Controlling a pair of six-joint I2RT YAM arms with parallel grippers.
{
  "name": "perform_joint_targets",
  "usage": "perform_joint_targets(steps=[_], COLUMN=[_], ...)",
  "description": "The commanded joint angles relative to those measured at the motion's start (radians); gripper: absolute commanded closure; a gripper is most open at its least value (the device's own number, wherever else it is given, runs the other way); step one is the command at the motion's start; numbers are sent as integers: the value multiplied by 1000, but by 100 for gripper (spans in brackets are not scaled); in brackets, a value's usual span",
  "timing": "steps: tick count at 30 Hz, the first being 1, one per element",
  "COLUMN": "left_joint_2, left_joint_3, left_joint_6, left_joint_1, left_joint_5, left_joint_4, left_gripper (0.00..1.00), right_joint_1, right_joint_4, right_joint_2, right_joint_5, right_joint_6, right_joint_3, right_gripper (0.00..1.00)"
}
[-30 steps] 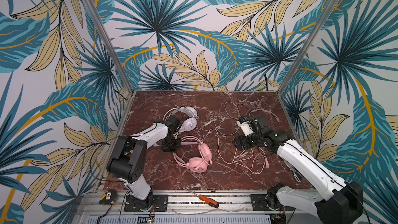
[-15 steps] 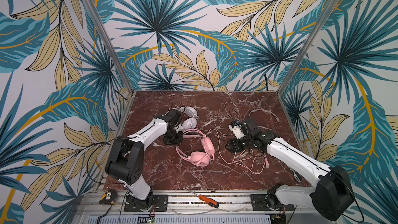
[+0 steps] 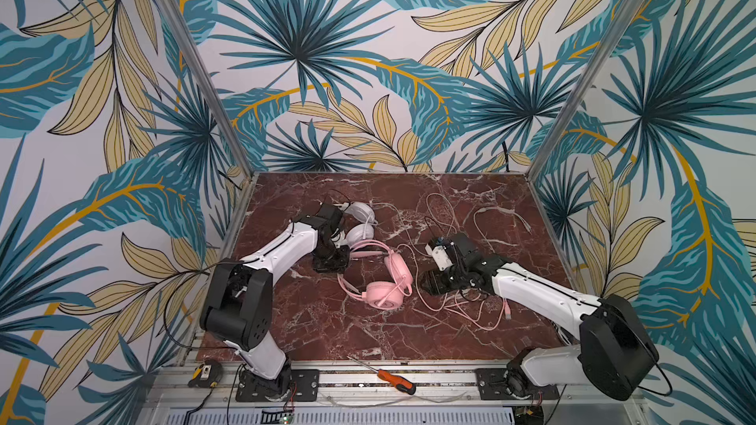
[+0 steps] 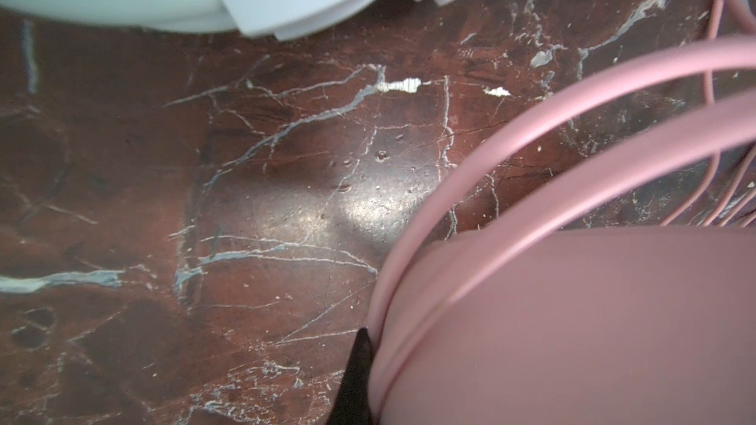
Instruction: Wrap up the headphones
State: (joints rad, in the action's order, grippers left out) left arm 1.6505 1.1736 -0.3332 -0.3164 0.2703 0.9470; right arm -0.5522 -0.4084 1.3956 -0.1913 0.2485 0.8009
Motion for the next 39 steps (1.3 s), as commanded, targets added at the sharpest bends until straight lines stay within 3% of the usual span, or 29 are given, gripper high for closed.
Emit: perform_joint_targets(steps=[1, 24, 39], left_joint_2=[-19, -20, -42], left_joint_3=[33, -10, 7], left_joint_6=[-16, -49, -86], left_joint_1=[5, 8, 47], left_joint_5=[64, 87, 120], left_joint_4=[1, -53, -62], left_gripper=[100, 100, 100], right_joint_1=[-12, -78, -77], right_joint_4=[55, 101, 52], right_joint_2=[37, 175, 137], right_joint_5=[-22, -59, -51], right_joint_6=[39, 122, 112], right_joint_3=[-22, -39, -102], right_gripper=[38, 65, 70])
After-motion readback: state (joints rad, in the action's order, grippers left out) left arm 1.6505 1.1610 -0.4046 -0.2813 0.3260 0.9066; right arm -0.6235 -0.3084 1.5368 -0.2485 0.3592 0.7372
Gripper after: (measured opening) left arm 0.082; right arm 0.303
